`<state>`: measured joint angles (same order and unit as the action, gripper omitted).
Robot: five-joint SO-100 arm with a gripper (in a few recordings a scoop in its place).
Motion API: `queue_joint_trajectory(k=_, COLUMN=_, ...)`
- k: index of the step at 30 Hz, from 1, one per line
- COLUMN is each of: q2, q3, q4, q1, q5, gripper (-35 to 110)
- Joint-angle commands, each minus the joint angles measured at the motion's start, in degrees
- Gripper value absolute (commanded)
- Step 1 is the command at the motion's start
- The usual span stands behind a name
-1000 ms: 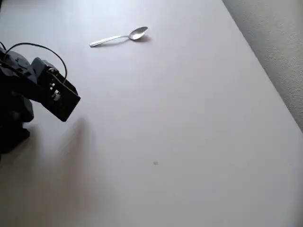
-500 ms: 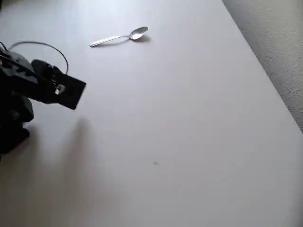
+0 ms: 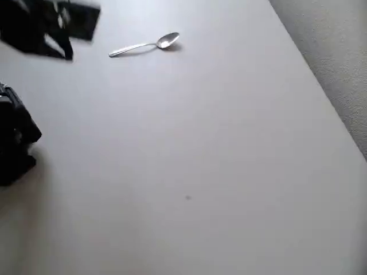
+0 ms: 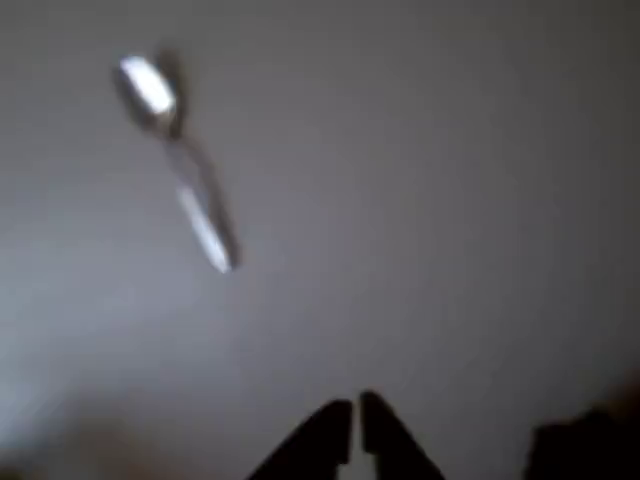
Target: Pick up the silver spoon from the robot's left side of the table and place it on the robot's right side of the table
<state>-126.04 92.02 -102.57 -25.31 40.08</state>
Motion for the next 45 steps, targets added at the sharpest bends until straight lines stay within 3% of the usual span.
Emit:
queue_joint_trajectory(k=1, q2=21.5, q3=-17.4, q4=-2.8, q1=-3.7, q5=0.9, gripper=3)
queue_joint_trajectory(k=7, q2=29.8, q3=-19.9, q4=3.7, q1=-6.2, q5=3.1, gripper=18)
queue_joint_trajectory(k=15, q2=40.7, q3=-25.4, q4=8.3, q1=-8.3, q5=6.4, gripper=25)
queue_joint_trajectory(k=31, q2=49.7, q3=-27.1, q4=17.6, q1=-6.2, q5=14.0, gripper=26)
queue_joint_trajectory(k=38, q2=67.1, q3=-49.7, q4=11.7, q1=-5.6, q5=16.2, gripper=26)
queue_joint_trajectory(k=45, q2=93.6, q3=-91.6, q4=-1.8, q1=-3.9, q5=18.1, gripper=26)
